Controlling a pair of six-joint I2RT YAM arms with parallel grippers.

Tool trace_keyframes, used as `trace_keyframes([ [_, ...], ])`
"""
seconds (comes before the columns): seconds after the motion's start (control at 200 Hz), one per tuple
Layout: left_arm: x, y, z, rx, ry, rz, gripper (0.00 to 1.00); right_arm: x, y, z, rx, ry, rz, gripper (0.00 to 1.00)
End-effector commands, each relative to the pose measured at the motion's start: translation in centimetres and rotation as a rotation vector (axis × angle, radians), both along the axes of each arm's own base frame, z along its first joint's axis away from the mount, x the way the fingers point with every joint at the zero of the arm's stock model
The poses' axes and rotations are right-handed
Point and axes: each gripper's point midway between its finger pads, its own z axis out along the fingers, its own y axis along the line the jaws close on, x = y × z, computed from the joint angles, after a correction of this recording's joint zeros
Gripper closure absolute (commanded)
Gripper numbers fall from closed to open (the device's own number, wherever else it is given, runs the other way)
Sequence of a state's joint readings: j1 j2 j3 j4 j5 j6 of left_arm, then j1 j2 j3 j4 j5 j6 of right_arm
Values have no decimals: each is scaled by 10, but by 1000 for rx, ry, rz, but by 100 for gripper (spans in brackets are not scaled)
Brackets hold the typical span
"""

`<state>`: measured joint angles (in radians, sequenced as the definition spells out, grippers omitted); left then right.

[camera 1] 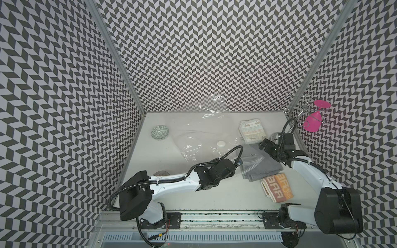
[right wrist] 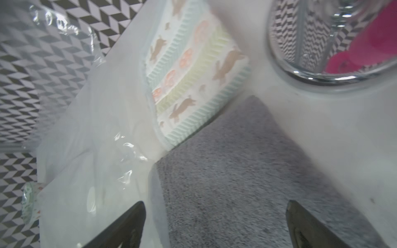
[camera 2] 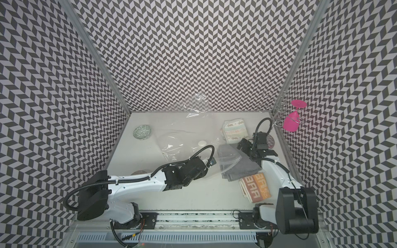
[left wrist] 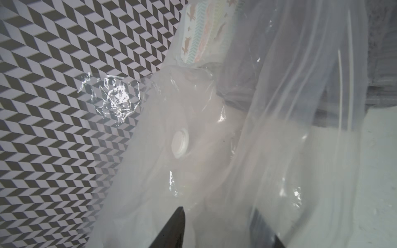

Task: Place the folded towel into the vacuum bag
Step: Open the vacuum bag at the center of the board, then adjust the towel at the center of the board.

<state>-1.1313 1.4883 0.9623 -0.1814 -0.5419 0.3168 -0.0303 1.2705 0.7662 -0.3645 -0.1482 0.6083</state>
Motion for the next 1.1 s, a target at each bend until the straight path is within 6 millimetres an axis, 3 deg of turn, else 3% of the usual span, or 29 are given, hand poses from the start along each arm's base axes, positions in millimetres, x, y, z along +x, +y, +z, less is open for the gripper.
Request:
trace_keyframes([
  [0.0,6,-14,17,-116,30,-19,66,-11,-28,8,15,-2,-123,0],
  [0.275,14,-35,27,-229,75,-41,100,-59,-81,-6,-50,111,-372,0],
  [0.391,17,-34,31,-275,103,-45,100,-85,-96,-15,-75,161,-485,0],
  [0.511,21,-25,37,-333,126,-20,100,-101,-99,-23,-86,180,-524,0],
  [0.646,29,-14,47,-396,123,19,100,-98,-90,-31,-52,188,-473,0],
  [0.876,46,5,59,-515,164,79,100,-75,-56,-51,62,159,-255,0],
  [1.096,50,9,57,-535,184,99,100,-65,-68,-48,-26,105,-240,0],
])
